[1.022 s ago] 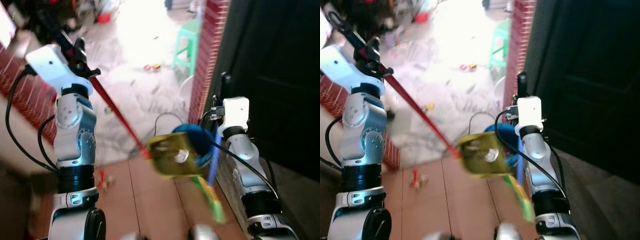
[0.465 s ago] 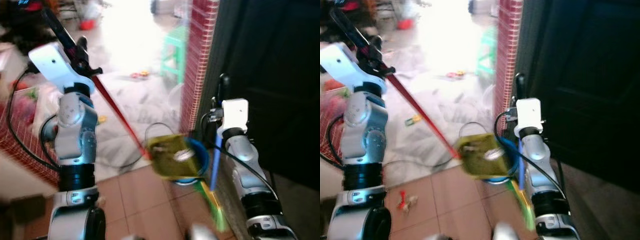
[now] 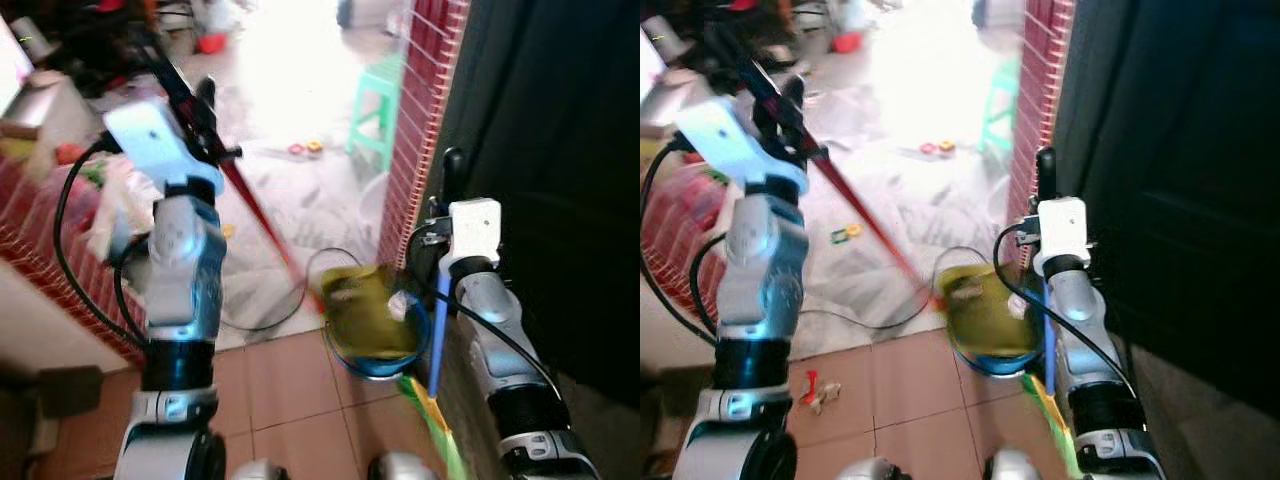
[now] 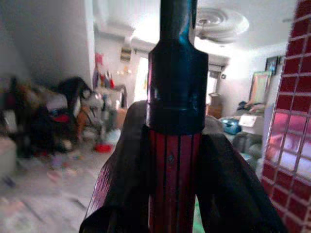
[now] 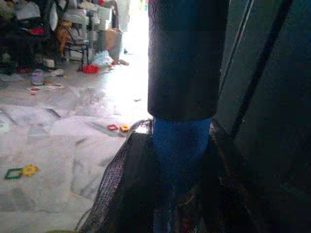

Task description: Sweep floor

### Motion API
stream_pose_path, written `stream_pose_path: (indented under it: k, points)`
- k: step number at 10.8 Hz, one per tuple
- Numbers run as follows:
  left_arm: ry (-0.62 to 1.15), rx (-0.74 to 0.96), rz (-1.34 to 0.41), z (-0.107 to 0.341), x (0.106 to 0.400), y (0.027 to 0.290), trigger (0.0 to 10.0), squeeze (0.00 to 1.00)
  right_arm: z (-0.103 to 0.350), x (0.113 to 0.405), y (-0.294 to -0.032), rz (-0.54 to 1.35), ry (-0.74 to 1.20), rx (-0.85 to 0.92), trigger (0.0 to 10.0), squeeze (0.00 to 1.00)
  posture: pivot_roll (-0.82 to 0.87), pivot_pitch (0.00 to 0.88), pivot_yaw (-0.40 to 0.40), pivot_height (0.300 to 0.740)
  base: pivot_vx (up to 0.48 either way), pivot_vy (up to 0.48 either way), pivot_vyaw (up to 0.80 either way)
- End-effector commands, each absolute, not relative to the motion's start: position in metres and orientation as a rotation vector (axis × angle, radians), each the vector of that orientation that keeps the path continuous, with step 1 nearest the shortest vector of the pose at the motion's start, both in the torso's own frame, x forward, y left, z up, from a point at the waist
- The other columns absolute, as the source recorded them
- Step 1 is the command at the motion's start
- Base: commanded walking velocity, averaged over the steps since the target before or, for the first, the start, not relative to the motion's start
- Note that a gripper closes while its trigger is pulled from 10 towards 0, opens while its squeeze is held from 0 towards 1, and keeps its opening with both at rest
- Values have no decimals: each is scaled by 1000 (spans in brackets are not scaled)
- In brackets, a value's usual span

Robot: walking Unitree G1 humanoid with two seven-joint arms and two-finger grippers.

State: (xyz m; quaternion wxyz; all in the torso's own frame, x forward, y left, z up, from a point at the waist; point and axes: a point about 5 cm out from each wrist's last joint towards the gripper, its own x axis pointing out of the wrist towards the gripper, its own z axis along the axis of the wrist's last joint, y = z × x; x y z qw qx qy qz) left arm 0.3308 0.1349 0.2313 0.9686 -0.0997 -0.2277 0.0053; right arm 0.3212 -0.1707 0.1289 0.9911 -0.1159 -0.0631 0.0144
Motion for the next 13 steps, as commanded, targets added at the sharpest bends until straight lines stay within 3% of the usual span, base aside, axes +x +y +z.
stream_pose_path:
  k: [1,6,10,13]
  points:
    - [-580,-145,-20,251,326,128,10000,0,142,324,-168,37,-183,-241,10000,0,-170,0,95,740,0,0,0]
    - [-655,-74,-148,251,316,90,10000,0,143,324,-168,37,-187,-250,10000,0,-176,0,93,740,0,0,0]
    - [-815,134,-466,260,296,44,10000,0,144,324,-165,40,-194,-248,10000,0,-170,0,90,740,0,0,0]
    - [-870,148,-230,271,307,54,10000,0,144,324,-165,40,-196,-250,10000,0,-175,0,91,740,0,0,0]
